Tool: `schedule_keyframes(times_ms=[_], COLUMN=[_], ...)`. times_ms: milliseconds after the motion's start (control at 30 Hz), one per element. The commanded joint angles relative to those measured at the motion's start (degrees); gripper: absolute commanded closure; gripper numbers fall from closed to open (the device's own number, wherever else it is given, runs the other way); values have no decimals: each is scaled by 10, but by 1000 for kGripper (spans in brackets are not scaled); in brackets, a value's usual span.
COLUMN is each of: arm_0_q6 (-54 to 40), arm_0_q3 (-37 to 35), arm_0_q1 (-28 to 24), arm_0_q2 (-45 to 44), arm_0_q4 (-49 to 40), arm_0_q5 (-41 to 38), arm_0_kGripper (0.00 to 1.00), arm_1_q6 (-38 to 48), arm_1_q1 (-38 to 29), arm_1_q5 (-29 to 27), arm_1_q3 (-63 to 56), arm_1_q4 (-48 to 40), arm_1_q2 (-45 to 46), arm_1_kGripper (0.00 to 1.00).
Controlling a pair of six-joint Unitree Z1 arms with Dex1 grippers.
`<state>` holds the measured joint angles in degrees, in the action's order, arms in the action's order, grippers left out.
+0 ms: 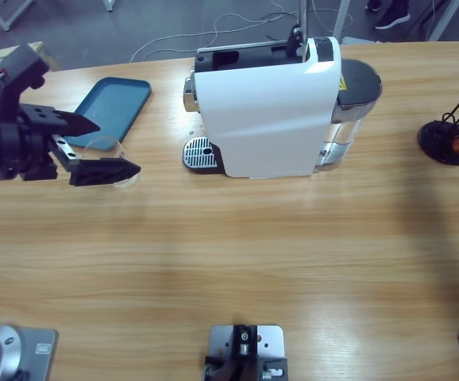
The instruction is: Pour coffee
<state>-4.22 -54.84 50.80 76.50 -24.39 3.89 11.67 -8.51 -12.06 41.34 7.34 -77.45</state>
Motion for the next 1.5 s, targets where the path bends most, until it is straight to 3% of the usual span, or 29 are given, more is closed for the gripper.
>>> schedule_keyframes(times_ms=[33,133,200,533,567,633,667,733,1333,1500], arm_0_q6=[10,14,17,22,22,22,22,22,22,22], arm_0_q3=[15,16,16,19,19,19,19,21,25,27], arm_0_q1=[5,7,12,19,19,20,20,20,23,23], arm_0_q2=[-5,-7,-6,-3,-2,-1,-1,-1,-2,0], arm_0_q4=[8,8,8,9,9,11,11,11,12,12], arm_0_q5=[3,2,2,2,2,2,2,2,2,2], arm_0_kGripper=[9,9,9,9,9,9,9,9,9,9], arm_1_q6=[-11,-11,-11,-3,6,32,46,57,50,34], arm_1_q1=[9,18,23,27,27,27,26,22,18,18], arm_1_q5=[4,3,2,-2,0,-4,-11,-16,-41,-28], arm_1_q3=[-4,-4,-5,-6,-6,-4,-7,-10,37,31], arm_1_q4=[-14,-13,-14,-15,-11,8,13,18,29,31], arm_1_q2=[-24,-24,-24,4,3,2,4,7,-29,-31], arm_1_kGripper=[828,844,951,1000,935,230,78,13,28,237])
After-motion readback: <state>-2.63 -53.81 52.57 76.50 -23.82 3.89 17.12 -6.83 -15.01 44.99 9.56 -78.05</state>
